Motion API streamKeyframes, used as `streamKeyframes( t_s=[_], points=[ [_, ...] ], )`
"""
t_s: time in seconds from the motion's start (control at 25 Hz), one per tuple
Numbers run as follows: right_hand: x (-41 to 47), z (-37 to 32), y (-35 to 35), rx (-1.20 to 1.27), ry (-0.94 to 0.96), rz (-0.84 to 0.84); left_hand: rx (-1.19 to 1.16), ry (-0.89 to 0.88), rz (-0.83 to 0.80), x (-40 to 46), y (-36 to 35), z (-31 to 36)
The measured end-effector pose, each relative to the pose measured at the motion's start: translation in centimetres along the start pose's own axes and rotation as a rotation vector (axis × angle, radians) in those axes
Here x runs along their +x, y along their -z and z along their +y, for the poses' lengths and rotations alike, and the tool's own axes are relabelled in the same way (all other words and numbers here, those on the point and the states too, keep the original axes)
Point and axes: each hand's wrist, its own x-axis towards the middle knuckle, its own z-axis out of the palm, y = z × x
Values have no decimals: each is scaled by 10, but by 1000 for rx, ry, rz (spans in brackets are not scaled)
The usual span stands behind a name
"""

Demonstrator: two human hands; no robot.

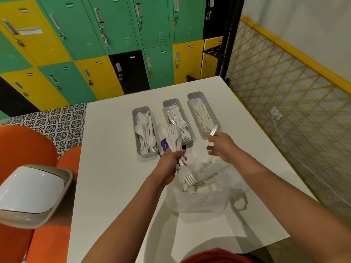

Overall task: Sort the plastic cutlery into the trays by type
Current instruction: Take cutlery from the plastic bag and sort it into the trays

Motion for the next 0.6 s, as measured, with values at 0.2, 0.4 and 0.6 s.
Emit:
streamKeyframes(
  t_s=[0.2,0.4,0.6],
  points=[
    [41,-20,21,-103,26,93,38,49,20,16,-11,15],
    [88,-29,23,-98,-125,94,-12,107,70,42,-23,30],
    [119,-46,20,8,-128,-21,-63,145,85,64,-29,47]
  ],
)
